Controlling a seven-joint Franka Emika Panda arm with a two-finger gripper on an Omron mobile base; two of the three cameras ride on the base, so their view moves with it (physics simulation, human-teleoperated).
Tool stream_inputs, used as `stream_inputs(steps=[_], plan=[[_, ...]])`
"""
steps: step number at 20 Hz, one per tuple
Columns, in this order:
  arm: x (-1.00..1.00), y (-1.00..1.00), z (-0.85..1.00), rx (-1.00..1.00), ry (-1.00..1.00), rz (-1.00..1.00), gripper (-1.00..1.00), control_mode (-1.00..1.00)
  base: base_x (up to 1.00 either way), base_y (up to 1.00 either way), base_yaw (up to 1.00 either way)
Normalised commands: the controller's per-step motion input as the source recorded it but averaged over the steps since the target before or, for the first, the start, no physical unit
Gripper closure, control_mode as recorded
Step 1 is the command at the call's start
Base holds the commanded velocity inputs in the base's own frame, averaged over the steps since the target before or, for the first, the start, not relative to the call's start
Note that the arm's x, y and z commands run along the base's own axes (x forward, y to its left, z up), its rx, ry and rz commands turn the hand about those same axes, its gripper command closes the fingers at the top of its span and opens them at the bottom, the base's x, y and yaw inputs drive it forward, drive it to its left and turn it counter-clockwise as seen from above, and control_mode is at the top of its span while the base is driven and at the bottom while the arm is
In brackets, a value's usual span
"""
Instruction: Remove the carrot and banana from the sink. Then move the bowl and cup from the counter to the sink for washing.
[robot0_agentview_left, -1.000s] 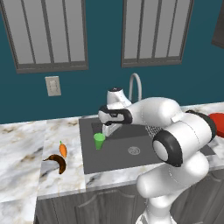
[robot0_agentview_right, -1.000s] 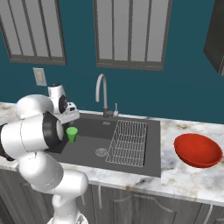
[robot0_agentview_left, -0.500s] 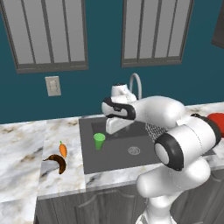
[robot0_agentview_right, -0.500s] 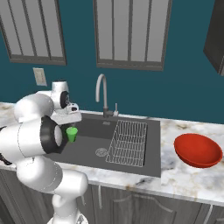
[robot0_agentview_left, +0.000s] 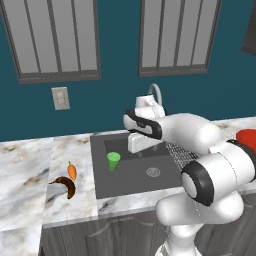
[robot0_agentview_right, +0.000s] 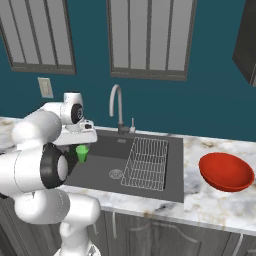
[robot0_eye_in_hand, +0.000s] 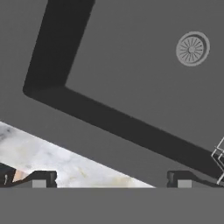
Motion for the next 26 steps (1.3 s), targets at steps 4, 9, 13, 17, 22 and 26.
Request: stream_inputs(steps=[4,9,13,17,22,26], plan=[[-0.27,-0.37,0.04,-0.07,0.00,-0.15,-1.00,-1.00,0.00,0.00,0.00],[-0.27,-0.40,0.07,-0.07,0.00,-0.13,-1.00,-1.00,0.00,0.00,0.00],[-0.25,-0.40,0.10,-0.06,-0.02,-0.12,-1.00,-1.00,0.00,0.00,0.00],[-0.23,-0.42,0.12,-0.02,-0.08,-0.11,-1.00,-1.00,0.00,0.00,0.00],[-0.18,-0.44,0.12,-0.03,-0.06,-0.07,-1.00,-1.00,0.00,0.00,0.00],[-0.16,-0.48,0.10,-0.03,-0.10,-0.02,-1.00,-1.00,0.00,0.00,0.00]])
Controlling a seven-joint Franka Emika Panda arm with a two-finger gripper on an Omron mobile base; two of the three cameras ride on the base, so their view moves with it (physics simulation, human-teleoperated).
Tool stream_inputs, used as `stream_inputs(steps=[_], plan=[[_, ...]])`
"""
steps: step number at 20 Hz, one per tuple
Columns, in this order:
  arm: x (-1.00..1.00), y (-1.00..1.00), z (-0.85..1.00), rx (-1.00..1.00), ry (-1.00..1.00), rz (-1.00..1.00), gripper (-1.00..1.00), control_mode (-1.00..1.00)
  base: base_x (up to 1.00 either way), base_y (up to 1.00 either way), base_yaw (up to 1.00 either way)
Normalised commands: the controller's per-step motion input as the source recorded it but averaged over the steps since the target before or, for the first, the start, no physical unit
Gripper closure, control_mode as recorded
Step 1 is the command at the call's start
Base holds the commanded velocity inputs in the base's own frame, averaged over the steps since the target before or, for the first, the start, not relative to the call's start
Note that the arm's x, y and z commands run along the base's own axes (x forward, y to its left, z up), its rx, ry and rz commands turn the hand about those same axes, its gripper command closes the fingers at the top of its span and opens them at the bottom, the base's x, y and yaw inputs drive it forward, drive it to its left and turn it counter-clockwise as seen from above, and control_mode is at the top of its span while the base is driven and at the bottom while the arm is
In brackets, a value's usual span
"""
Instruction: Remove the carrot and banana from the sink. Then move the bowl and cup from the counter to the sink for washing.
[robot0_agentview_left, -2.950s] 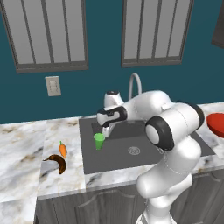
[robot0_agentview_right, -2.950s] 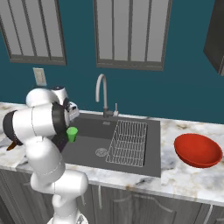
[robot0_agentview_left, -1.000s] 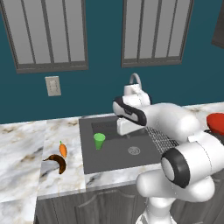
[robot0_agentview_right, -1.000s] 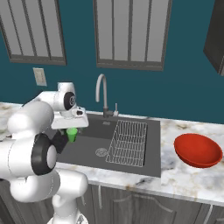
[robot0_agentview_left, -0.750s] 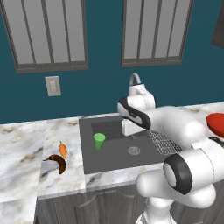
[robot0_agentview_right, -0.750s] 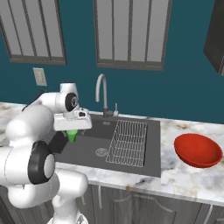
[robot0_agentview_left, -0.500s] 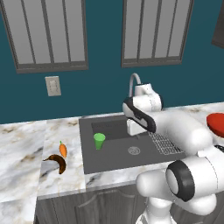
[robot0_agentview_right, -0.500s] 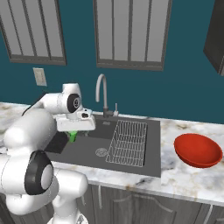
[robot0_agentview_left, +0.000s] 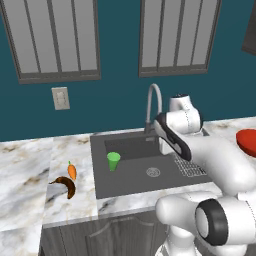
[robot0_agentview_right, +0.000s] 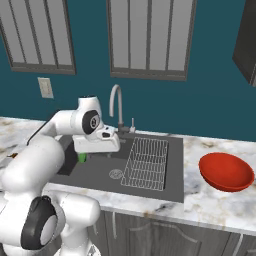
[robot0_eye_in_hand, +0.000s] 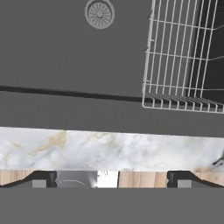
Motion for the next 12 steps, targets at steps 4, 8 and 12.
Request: stream_inputs(steps=[4,8,12], plan=[[-0.11,-0.48,0.13,-0.05,-0.05,0.00,-1.00,-1.00,0.00,0.00,0.00],[-0.10,-0.48,0.10,-0.02,-0.01,0.00,-1.00,-1.00,0.00,0.00,0.00],[-0.07,-0.46,0.03,-0.02,-0.01,0.00,-1.00,-1.00,0.00,0.00,0.00]])
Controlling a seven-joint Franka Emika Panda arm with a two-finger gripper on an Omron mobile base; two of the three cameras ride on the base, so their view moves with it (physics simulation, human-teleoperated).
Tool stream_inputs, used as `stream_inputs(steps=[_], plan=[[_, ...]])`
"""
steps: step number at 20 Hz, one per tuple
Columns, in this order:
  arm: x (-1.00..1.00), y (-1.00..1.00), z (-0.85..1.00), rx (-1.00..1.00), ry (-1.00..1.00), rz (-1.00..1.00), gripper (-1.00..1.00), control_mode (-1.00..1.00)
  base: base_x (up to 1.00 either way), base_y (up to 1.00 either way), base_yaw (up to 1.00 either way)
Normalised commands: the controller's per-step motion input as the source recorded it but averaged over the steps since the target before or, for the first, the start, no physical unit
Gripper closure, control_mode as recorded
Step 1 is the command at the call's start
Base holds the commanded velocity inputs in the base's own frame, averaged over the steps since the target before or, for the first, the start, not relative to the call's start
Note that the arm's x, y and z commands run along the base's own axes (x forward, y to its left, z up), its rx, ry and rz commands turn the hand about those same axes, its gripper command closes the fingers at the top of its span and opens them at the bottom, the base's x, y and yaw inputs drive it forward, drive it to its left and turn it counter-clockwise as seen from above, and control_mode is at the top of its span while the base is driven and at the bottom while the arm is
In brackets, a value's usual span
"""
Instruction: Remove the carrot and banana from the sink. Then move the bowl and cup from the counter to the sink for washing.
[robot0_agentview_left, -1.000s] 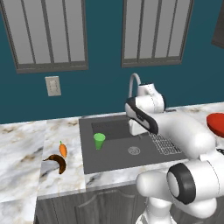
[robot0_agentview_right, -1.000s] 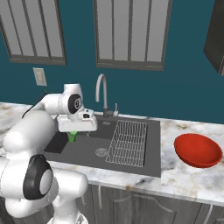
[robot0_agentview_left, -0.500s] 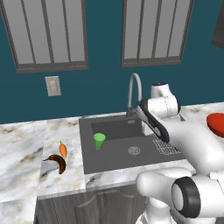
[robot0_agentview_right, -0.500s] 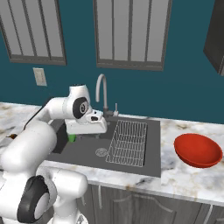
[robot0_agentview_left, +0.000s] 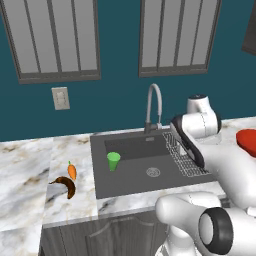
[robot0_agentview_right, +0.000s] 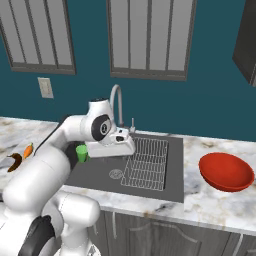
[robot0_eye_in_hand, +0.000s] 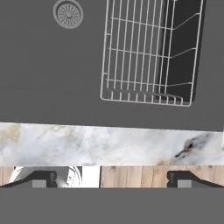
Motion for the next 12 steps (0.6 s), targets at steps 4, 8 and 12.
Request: stream_inputs(steps=[4,8,12], plan=[[-0.05,-0.44,0.01,-0.03,0.00,0.00,-1.00,-1.00,0.00,0.00,0.00],[0.00,-0.44,0.01,-0.04,0.00,0.00,-1.00,-1.00,0.00,0.00,0.00],[0.00,-0.44,0.01,-0.06,0.00,0.00,-1.00,-1.00,0.00,0.00,0.00]])
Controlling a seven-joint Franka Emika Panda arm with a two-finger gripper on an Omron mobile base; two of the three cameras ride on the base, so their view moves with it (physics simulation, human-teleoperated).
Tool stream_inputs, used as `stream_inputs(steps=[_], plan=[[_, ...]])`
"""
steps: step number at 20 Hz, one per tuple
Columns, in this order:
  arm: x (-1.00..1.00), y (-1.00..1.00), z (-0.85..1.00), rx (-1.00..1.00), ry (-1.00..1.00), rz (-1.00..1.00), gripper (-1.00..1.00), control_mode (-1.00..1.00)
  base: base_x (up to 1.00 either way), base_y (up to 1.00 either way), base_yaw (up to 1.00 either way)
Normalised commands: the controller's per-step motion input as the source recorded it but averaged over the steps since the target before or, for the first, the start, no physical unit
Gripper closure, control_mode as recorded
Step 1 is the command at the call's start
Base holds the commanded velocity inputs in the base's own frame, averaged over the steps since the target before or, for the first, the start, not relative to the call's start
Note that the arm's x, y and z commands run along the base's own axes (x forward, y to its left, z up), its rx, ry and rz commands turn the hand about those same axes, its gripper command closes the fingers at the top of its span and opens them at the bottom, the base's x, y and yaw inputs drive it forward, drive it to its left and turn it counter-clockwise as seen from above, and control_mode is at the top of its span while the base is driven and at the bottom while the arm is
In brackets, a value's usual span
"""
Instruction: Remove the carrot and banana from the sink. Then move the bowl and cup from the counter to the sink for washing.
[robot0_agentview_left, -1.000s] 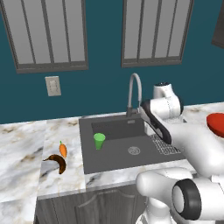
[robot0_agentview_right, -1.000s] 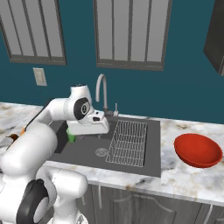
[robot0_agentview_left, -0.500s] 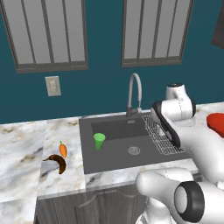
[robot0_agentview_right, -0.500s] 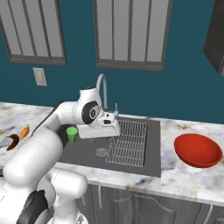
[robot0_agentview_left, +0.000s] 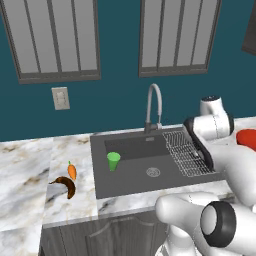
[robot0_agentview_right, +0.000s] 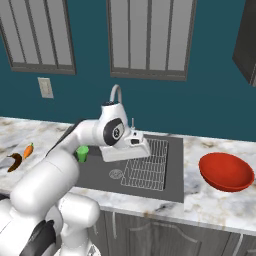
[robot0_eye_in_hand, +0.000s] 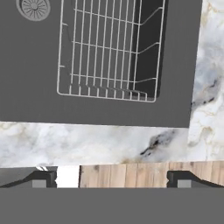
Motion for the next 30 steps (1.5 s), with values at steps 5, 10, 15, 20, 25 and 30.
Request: stream_inputs(steps=[5,10,15,20,25,30], plan=[[0.00,-0.47,0.00,-0.01,-0.06,0.00,-1.00,-1.00,0.00,0.00,0.00],[-0.01,-0.46,0.03,0.00,-0.12,0.04,-1.00,-1.00,0.00,0.00,0.00],[-0.02,-0.46,0.04,0.00,-0.07,0.07,-1.00,-1.00,0.00,0.00,0.00],[0.00,-0.43,0.02,-0.01,0.00,0.01,-1.00,-1.00,0.00,0.00,0.00],[0.02,-0.39,0.00,0.00,-0.01,0.00,-1.00,-1.00,0.00,0.00,0.00],[0.02,-0.38,0.00,-0.01,-0.01,0.01,-1.00,-1.00,0.00,0.00,0.00]])
